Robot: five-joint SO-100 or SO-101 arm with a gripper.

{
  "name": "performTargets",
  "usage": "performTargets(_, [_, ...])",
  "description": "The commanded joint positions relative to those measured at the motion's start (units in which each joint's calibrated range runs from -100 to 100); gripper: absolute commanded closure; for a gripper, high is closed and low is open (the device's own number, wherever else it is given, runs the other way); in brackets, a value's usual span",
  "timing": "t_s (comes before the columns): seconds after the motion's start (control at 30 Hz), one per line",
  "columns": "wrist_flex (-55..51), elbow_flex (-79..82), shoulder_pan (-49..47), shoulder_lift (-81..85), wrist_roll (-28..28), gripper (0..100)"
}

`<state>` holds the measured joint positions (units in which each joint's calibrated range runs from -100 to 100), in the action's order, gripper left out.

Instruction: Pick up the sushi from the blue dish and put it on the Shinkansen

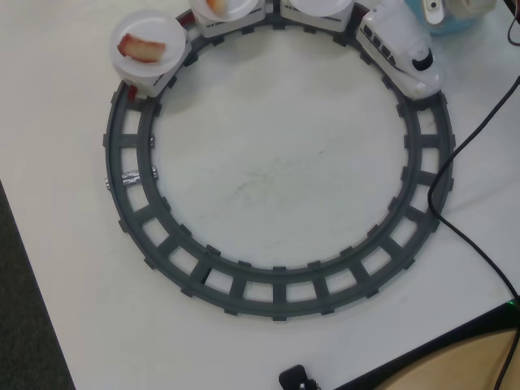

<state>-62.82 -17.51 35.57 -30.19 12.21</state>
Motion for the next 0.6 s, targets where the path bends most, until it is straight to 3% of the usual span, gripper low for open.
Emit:
performTargets(0.0, [-0.2,-4.9,0.7,-0.7,0.2,74])
performTargets(0.43, [-0.2,-7.6,4.0,-5.9,0.2,75])
performTargets(0.57, [0.2,-7.7,4.0,-7.1,0.2,91])
